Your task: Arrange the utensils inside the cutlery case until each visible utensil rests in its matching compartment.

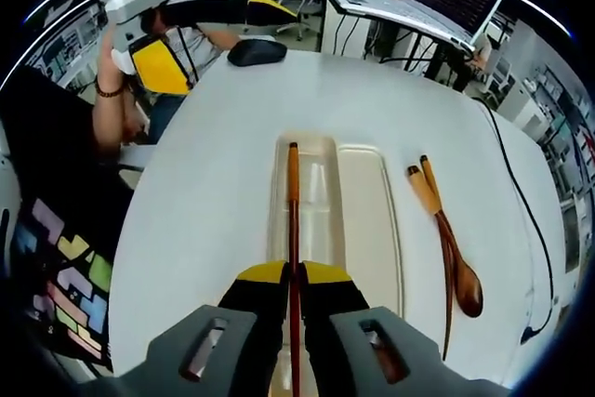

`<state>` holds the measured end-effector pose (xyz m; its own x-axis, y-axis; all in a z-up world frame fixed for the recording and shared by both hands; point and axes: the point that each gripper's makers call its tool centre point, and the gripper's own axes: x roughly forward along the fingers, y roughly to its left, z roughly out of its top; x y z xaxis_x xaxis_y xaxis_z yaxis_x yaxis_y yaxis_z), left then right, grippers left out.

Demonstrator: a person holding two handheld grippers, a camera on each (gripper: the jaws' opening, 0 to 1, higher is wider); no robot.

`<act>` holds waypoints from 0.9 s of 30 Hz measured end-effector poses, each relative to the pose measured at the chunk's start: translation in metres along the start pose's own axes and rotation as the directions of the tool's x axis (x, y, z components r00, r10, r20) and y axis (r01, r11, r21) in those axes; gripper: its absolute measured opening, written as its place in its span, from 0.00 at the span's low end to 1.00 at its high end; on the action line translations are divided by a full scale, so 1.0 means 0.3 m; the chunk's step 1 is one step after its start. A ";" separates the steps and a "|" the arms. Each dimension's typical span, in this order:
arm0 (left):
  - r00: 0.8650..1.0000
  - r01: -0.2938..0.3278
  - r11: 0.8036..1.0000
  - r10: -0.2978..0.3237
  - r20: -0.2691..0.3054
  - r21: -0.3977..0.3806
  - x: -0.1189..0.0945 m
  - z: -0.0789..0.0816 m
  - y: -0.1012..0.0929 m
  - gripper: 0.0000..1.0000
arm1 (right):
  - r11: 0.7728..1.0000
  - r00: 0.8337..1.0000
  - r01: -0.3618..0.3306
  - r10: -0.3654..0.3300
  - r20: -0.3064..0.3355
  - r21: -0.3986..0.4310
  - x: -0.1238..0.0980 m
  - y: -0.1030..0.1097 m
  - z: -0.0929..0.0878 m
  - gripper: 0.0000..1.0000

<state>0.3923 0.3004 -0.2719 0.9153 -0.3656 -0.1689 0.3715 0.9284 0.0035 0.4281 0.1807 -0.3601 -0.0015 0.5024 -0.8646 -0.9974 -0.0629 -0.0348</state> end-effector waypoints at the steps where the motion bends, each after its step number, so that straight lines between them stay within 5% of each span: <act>1: 1.000 -0.002 1.000 0.002 -0.001 0.000 0.000 -0.002 0.001 0.77 | 1.000 1.000 0.002 -0.002 0.003 0.003 0.000 -0.001 -0.001 0.03; 18: 1.000 0.002 1.000 -0.002 -0.002 -0.003 0.002 -0.005 0.007 0.76 | 1.000 0.999 0.021 -0.022 0.034 0.013 -0.050 -0.013 0.031 0.03; 27: 1.000 -0.008 1.000 0.008 0.000 -0.004 -0.007 -0.008 0.017 0.76 | 0.983 0.983 0.185 -0.185 0.018 -0.018 -0.121 -0.195 0.023 0.05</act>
<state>0.3918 0.3061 -0.2738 0.9181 -0.3583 -0.1692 0.3636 0.9316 0.0005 0.4860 0.1721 -0.3231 0.1815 0.5211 -0.8340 -0.9790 0.0160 -0.2031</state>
